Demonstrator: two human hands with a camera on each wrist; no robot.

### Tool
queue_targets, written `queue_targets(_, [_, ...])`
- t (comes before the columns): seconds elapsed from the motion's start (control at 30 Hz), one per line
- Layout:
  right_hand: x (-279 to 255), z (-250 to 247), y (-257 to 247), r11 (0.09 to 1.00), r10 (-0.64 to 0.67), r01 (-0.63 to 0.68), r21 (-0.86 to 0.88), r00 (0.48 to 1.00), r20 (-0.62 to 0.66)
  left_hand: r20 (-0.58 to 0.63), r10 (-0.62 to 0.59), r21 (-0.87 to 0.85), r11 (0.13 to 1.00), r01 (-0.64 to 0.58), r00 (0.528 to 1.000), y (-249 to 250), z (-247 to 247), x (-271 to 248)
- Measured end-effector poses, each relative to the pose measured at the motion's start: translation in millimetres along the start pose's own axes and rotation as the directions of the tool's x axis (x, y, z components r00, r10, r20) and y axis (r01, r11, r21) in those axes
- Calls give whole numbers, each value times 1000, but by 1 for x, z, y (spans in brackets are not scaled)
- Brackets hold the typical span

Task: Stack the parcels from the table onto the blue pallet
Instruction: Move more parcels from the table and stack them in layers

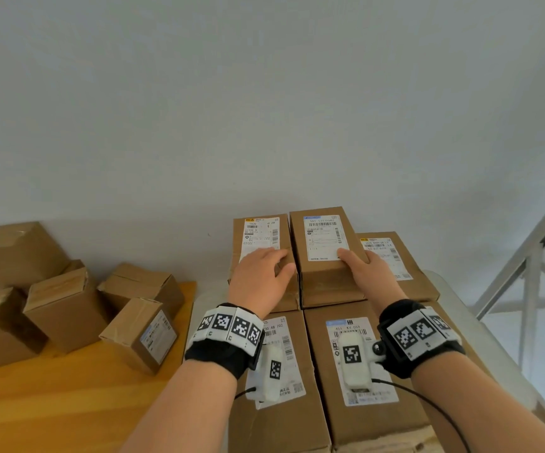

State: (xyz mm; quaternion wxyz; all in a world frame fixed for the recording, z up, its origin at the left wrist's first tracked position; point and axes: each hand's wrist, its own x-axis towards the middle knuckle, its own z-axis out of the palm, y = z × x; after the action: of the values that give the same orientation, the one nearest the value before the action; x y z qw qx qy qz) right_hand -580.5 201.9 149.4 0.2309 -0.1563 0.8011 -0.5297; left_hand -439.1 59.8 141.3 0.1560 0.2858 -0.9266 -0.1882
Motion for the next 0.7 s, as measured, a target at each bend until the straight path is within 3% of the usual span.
queue_targets(0.17, [5, 0, 1, 1000, 26, -26, 0, 1000, -2, -8, 17, 18, 1000, -17, 1000, 1, 0, -1])
queue_targets(0.33, [-2, 5, -6, 999, -25, 21, -44, 994, -103, 35, 7, 25, 1000, -8, 999, 2, -4, -4])
queue_targets(0.47, [-15, 9, -13, 989, -134, 117, -95, 972, -195, 76, -7, -40, 999, 10, 997, 5, -13, -10])
queue_targets(0.7, [-54, 26, -44, 941, -335, 331, -65, 898, -284, -57, -85, -270, 960, 66, 995, -12, -52, -38])
